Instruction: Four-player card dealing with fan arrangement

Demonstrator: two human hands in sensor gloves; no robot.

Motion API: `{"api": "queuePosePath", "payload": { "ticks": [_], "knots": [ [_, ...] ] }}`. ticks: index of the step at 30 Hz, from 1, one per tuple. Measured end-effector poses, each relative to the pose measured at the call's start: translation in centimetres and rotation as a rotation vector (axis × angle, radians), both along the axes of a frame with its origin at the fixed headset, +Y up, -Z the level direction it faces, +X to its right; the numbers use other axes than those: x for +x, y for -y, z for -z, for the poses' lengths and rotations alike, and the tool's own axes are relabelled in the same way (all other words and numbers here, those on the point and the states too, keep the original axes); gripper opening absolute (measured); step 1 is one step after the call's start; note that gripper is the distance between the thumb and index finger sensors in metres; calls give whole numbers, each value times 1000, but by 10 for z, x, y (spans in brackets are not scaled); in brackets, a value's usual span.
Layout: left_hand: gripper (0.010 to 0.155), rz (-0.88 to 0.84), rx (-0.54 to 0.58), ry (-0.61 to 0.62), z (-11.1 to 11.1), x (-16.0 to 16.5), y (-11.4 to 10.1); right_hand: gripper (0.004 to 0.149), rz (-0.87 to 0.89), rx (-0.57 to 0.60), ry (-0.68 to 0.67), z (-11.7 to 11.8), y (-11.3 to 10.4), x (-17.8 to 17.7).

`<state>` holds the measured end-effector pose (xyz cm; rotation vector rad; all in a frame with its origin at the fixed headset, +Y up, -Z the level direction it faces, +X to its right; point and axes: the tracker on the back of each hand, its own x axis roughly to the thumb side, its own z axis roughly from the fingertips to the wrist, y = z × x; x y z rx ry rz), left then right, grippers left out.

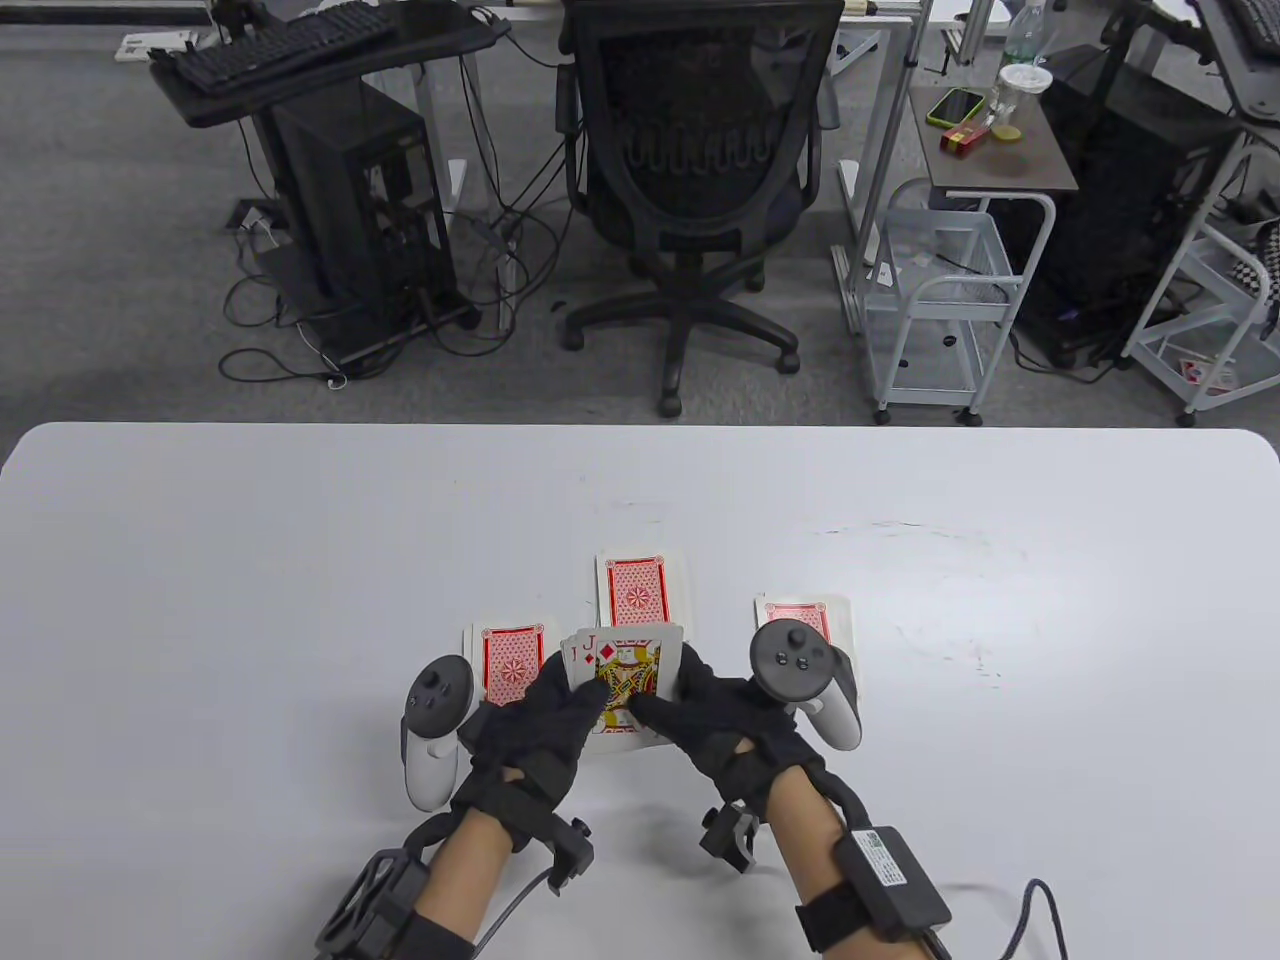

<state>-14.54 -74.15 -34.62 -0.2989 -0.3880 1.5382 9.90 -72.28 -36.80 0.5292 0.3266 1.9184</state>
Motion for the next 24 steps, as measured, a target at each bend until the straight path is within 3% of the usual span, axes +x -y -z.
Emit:
{"api": "queuePosePath", "payload": {
  "ticks": [5,10,13,14,16,18,21,22,24],
  "knots": [
    [44,218,52,-45,-1,-1,3,44,47,64,114,-5,4,27],
    [45,370,61,-93,-3,0,9,42,-51,6,97,-8,10,26],
    [64,432,-8,-98,-2,5,19,59,-63,-74,97,-11,21,18],
    [67,448,-35,-88,-2,8,24,59,-56,-102,120,-11,28,15],
    [62,447,-80,-101,-2,10,33,43,-40,-156,199,-12,41,9],
    [57,412,-86,-149,-5,9,32,42,5,-129,225,-14,40,5],
    [59,339,-71,-169,-7,5,25,47,13,-90,214,-15,34,5],
    [65,319,-96,-173,-6,5,26,57,15,-127,220,-15,37,4],
    [69,337,-150,-126,-4,5,33,58,7,-207,179,-13,46,2]
  ]
}}
